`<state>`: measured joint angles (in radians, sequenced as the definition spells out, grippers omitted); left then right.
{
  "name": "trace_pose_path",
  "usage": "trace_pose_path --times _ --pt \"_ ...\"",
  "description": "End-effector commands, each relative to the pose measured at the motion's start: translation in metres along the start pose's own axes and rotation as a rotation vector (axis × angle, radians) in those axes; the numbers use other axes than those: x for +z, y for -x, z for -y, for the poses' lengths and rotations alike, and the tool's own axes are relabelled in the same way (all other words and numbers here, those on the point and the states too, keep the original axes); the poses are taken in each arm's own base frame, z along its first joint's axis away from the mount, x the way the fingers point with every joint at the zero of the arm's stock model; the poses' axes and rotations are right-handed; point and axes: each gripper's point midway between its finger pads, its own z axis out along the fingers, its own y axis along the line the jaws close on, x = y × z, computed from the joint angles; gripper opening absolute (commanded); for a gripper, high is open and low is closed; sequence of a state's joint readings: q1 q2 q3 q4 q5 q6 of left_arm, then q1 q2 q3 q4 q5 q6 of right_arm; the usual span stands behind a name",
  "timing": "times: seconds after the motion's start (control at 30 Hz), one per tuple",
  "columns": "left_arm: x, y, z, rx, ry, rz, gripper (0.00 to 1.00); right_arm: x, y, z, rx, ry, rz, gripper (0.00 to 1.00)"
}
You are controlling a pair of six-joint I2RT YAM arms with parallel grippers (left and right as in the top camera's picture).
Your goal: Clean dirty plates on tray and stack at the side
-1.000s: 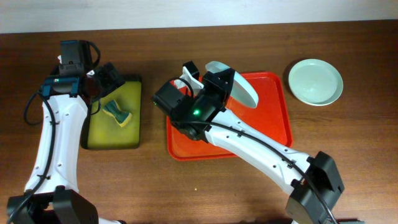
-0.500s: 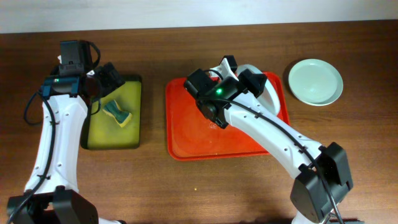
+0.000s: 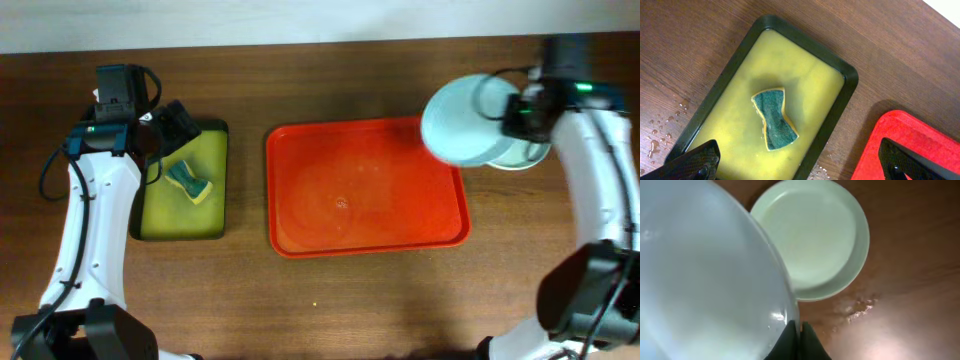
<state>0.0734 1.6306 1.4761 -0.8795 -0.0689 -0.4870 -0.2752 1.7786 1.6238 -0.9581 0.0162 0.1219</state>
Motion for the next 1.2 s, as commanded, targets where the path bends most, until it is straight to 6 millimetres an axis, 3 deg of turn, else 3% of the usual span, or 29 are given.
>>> trace_pose_path --times 0.0,0.07,0.1,0.17,0.23,0.27,0.3,0.37,0.4,0.47,0.5,0.6,0.7,0.77,0.83,1.07,1.17 --pt "-0.003 0.003 0.002 0.002 -0.006 0.007 0.99 0.025 0.0 0.042 0.171 0.185 -0.037 0.04" --pt "-0.003 0.003 0.002 0.002 -0.006 0.007 0.99 0.061 0.002 0.076 0.242 0.164 -0.041 0.04" --pt "-0.003 0.003 0.002 0.002 -0.006 0.007 0.99 0.086 0.002 0.079 0.247 0.167 -0.049 0.04" --pt "-0.003 0.003 0.002 0.002 -0.006 0.007 0.99 0.112 -0.004 0.078 0.245 0.169 -0.08 0.04" --pt "-0.003 0.003 0.002 0.002 -0.006 0.007 0.99 0.122 -0.004 0.077 0.246 0.18 -0.081 0.58" --pt "-0.003 0.003 0.002 0.002 -0.006 0.007 0.99 0.119 -0.002 0.077 0.243 0.184 -0.071 0.76" --pt "-0.003 0.003 0.002 0.002 -0.006 0.007 0.99 0.115 -0.001 0.076 0.243 0.186 -0.069 0.85" --pt "-0.003 0.003 0.002 0.002 -0.006 0.007 0.99 0.099 0.002 0.074 0.241 0.188 -0.056 0.91" --pt "-0.003 0.003 0.002 0.002 -0.006 0.007 0.99 0.076 0.004 0.072 0.238 0.189 -0.044 0.99" --pt "-0.003 0.003 0.002 0.002 -0.006 0.007 0.99 0.033 -0.004 0.063 0.233 0.192 -0.057 0.99" --pt "-0.003 0.003 0.002 0.002 -0.006 0.007 0.99 0.004 -0.019 0.051 0.224 0.198 -0.093 0.99" --pt "-0.003 0.003 0.002 0.002 -0.006 0.007 1.0 -0.04 -0.049 0.02 0.162 0.224 -0.092 0.99" --pt "-0.003 0.003 0.002 0.002 -0.006 0.007 0.99 -0.109 -0.106 -0.026 0.032 0.302 -0.025 0.99" --pt "-0.003 0.003 0.002 0.002 -0.006 0.007 0.99 -0.135 -0.133 -0.039 -0.015 0.324 -0.048 0.99" --pt "-0.003 0.003 0.002 0.002 -0.006 0.007 0.99 -0.142 -0.154 -0.041 -0.026 0.323 -0.11 0.99" --pt "-0.003 0.003 0.002 0.002 -0.006 0.007 0.99 -0.123 -0.157 -0.036 -0.02 0.285 -0.185 0.99" --pt "-0.003 0.003 0.002 0.002 -0.006 0.007 0.99 -0.123 -0.157 -0.056 -0.11 0.338 -0.041 0.99"
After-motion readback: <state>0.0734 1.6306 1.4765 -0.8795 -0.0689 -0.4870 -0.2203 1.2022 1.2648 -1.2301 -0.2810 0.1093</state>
